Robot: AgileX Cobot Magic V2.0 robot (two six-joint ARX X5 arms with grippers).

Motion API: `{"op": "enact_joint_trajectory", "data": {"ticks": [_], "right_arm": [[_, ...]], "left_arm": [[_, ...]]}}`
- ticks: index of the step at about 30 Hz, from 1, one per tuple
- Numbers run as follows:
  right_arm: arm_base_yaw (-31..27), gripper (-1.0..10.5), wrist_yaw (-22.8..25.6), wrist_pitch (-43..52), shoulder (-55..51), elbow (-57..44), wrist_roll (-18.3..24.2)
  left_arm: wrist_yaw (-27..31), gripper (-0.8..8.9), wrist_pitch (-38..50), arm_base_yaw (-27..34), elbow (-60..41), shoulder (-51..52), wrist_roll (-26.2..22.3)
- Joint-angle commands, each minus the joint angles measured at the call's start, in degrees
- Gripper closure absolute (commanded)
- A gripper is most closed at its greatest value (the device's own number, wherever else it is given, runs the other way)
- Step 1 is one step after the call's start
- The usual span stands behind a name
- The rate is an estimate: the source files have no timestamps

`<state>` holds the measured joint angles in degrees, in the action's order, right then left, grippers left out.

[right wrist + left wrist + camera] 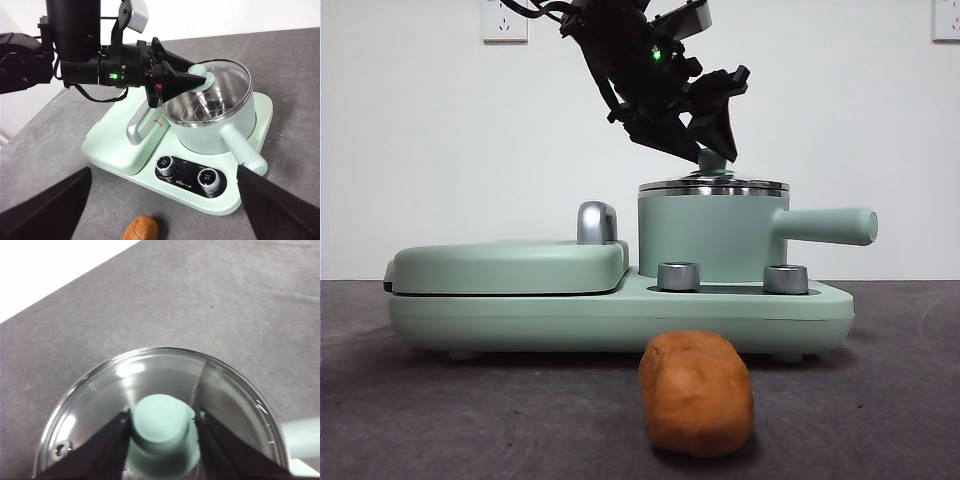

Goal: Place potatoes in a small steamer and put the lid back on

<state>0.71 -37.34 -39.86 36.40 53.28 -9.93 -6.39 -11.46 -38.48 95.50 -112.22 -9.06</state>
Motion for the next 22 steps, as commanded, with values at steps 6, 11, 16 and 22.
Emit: {"op": "enact_joint_trajectory", "data": {"ticks": [6, 11, 16, 22], "right_arm": [[0.1, 4.8, -0.2, -0.5, 0.2, 1.1, -0.5], [0.1, 4.8, -0.2, -0.8, 0.2, 1.1, -0.5], [0.1, 4.8, -0.1, -0.8, 0.2, 1.1, -0.5], [0.1, 4.8, 1.4, -1.6, 0.2, 1.1, -0.5]], "left_arm": [[-0.5, 7.58, -0.1, -0.5, 1.6, -1.7, -0.5], [-0.5, 7.64, 0.8, -0.5, 1.6, -1.7, -0.5], [-0.5, 7.64, 0.2, -0.5, 2.0, -0.9, -0.5], [-0.5, 7.64, -1.7, -0.3, 2.7, 2.4, -0.5]]}}
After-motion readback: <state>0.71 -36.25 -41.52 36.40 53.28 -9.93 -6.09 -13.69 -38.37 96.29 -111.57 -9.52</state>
